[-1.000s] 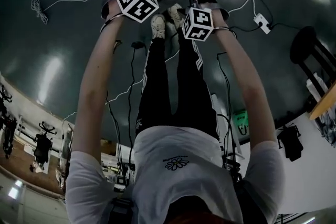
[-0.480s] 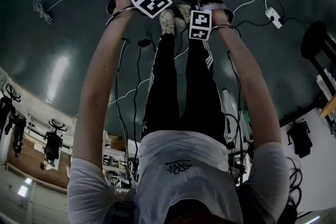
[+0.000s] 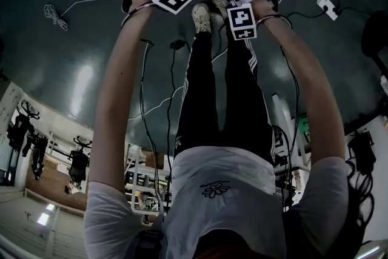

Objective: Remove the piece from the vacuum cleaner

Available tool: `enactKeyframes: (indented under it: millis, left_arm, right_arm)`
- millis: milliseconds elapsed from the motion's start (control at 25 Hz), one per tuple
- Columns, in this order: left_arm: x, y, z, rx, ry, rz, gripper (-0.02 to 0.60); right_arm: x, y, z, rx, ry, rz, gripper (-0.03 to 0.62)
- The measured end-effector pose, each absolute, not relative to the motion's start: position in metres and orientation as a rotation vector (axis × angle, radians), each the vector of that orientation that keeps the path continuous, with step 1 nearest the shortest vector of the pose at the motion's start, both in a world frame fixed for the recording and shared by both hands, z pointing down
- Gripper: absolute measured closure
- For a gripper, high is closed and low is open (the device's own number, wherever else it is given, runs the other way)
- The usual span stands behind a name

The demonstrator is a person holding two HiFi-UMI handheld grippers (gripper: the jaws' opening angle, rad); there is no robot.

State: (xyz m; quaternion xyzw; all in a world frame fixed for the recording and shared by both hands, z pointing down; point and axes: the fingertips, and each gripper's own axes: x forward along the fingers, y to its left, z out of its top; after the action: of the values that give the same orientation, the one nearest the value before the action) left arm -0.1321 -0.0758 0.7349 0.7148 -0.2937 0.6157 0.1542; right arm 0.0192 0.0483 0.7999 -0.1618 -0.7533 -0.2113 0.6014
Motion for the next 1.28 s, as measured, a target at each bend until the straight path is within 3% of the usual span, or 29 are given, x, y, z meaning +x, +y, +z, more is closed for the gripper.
enactKeyframes:
  millis: [480,720,1280]
  left_arm:
    - [-0.135,-0.074,0.733,2.04,-0.825,1.685,0.58]
    - [-0.135,-0.071,0.733,2.02,-0.831,1.681,0.58]
    - [-0.134,-0.077,0.735,2.0,-0.839,1.699,0.58]
  right_arm:
    - [0.007,0.065,0.797,-0.256,-1.576,-0.621,0.568]
    - [0.026,0.066,0.802,-0.215,-1.708,-0.403,0.569]
    - [0.013,0.082,0.809,-0.281,-1.687,-0.48,0.569]
